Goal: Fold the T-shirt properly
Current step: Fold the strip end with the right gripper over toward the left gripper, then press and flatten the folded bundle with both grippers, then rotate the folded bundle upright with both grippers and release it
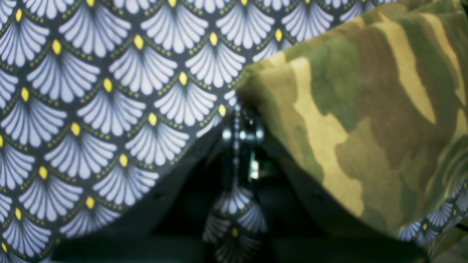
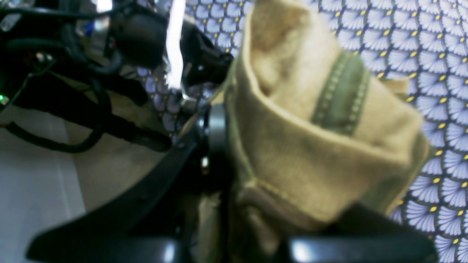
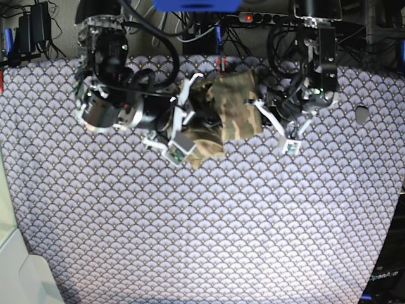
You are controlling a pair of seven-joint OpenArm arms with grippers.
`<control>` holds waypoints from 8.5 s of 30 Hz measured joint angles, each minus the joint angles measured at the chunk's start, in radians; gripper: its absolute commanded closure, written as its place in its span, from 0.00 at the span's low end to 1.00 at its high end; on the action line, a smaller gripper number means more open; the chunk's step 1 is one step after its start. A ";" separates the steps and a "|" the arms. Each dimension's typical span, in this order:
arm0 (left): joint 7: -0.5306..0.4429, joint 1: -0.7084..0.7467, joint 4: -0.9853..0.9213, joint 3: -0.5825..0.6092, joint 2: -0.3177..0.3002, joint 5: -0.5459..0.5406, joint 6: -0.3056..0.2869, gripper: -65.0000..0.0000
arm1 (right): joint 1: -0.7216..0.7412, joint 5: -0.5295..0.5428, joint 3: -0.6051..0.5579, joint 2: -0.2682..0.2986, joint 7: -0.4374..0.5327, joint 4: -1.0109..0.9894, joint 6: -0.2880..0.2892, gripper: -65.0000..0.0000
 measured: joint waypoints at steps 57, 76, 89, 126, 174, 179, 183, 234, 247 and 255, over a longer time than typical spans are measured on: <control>0.382 0.183 0.422 -0.185 -0.114 -0.307 0.000 1.00 | 0.051 0.005 0.085 0.140 0.170 -0.101 0.000 0.99; 0.376 0.021 0.142 0.071 0.045 0.100 0.006 1.00 | 0.010 0.002 0.120 0.285 0.257 -0.278 0.000 1.00; 0.251 -0.118 -0.027 0.072 0.118 0.167 0.011 1.00 | -0.060 0.004 0.097 0.262 0.299 -0.283 0.000 1.00; 0.328 -0.025 0.171 -0.107 -0.024 0.143 -0.004 1.00 | -0.031 0.004 0.143 0.246 0.191 -0.049 0.000 1.00; 0.204 -0.240 -0.170 0.019 0.227 0.161 0.007 1.00 | 0.281 0.016 -0.077 0.249 0.433 -0.711 0.000 1.00; 0.189 -0.269 -0.215 0.020 0.214 0.148 0.007 1.00 | 0.279 0.016 -0.076 0.254 0.463 -0.752 0.000 1.00; 0.186 -0.269 -0.219 0.018 0.204 0.131 -0.001 1.00 | 0.270 0.003 -0.072 0.277 0.431 -0.678 0.000 1.00; -0.204 -0.493 -0.631 0.024 0.235 0.119 -0.012 1.00 | 0.016 0.003 -0.071 0.274 0.413 -0.411 0.003 1.00; -0.195 -0.549 -0.645 0.130 0.230 0.024 0.014 1.00 | 0.004 0.008 0.055 0.364 0.352 -0.206 0.003 1.00; -0.252 -0.573 -0.733 0.130 0.231 0.010 0.012 1.00 | -0.102 0.004 0.236 0.383 0.346 -0.206 0.003 1.00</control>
